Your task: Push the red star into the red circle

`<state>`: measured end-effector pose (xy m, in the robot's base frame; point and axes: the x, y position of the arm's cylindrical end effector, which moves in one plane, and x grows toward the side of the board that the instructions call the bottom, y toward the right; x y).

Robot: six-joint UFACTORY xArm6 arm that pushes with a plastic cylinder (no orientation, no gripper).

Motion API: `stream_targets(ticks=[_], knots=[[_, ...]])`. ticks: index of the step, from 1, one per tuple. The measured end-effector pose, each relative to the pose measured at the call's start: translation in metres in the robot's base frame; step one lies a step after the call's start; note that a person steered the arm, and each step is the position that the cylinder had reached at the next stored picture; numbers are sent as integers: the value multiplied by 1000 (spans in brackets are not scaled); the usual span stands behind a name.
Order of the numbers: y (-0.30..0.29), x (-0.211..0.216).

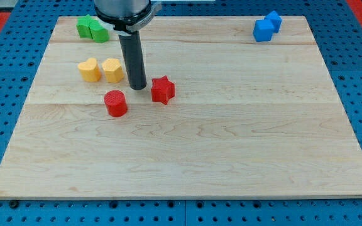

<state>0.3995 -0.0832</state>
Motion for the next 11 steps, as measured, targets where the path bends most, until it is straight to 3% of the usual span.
stream_targets(ticks=[2,3,5,7,8,11], knots=[[65,-17],[70,6],[27,26],[81,55],[78,75],[-7,50]])
